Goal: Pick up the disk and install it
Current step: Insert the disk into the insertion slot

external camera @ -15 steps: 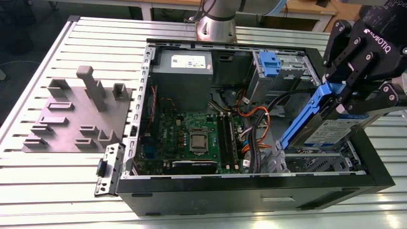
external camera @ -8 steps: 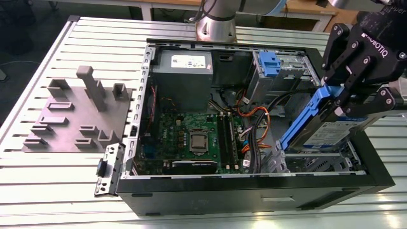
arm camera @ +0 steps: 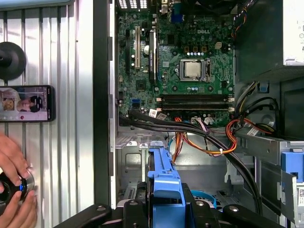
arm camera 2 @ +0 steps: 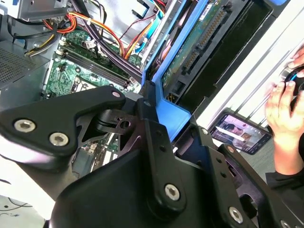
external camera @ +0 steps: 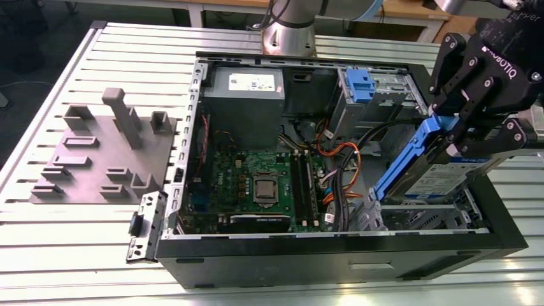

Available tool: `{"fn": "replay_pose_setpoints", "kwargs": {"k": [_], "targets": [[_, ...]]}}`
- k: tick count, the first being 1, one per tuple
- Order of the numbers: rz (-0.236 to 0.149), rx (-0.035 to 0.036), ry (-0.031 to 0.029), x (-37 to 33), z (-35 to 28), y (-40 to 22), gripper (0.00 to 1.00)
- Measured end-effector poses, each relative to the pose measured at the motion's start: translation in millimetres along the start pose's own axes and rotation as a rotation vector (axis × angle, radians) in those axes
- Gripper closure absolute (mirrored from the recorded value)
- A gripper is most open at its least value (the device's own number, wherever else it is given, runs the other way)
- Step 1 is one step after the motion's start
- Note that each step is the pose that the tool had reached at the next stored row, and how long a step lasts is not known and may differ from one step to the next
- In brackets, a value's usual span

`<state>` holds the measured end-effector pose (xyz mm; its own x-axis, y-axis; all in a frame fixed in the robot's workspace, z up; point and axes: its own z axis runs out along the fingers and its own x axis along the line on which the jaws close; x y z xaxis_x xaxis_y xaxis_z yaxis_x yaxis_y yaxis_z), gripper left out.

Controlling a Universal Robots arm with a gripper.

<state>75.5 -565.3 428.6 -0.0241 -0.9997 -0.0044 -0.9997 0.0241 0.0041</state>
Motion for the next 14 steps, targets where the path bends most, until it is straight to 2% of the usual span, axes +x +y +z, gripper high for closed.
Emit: {"fn": "replay_pose_setpoints", "kwargs": {"k": [9,11,12,14], "targets": [[0.000,0.0006,-0.0002,0.0,1.7,0.0,0.64],[0.000,0.0021,-0.0002,0.0,4.6,-0.1,0.62],[0.000,0.0026,-0.0001,0.1,6.4,-0.1,0.56],[0.000,0.0036,0.0000,0.1,10.0,-0.1,0.56]]}}
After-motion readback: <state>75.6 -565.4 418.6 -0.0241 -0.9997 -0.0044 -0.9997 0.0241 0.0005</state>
